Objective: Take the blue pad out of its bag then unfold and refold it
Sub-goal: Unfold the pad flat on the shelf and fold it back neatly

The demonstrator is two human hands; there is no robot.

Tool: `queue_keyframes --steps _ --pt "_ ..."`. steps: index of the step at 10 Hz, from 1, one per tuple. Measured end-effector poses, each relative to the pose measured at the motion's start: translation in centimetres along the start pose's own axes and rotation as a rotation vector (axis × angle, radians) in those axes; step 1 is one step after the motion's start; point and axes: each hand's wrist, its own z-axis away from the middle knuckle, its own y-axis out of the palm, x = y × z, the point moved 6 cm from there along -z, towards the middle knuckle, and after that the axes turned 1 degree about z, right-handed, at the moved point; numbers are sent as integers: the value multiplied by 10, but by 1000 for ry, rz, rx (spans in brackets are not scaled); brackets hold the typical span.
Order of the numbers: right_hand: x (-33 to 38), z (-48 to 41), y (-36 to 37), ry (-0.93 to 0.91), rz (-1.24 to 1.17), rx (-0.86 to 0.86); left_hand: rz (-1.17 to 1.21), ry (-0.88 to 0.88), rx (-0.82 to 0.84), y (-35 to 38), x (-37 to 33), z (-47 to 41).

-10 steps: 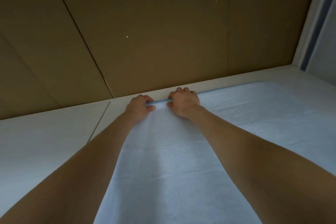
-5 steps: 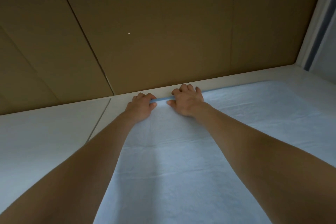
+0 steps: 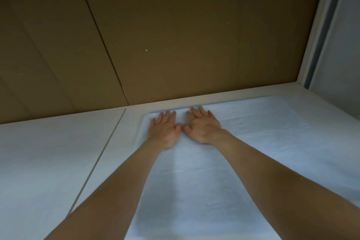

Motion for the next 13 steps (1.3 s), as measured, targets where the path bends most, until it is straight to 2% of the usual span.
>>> queue_keyframes --steps 4,13 --pt "-1 -2 20 13 95 67 -20 -30 44 21 6 0" --pt "-3 -3 22 22 78 76 -57 -28 42 20 5 1"
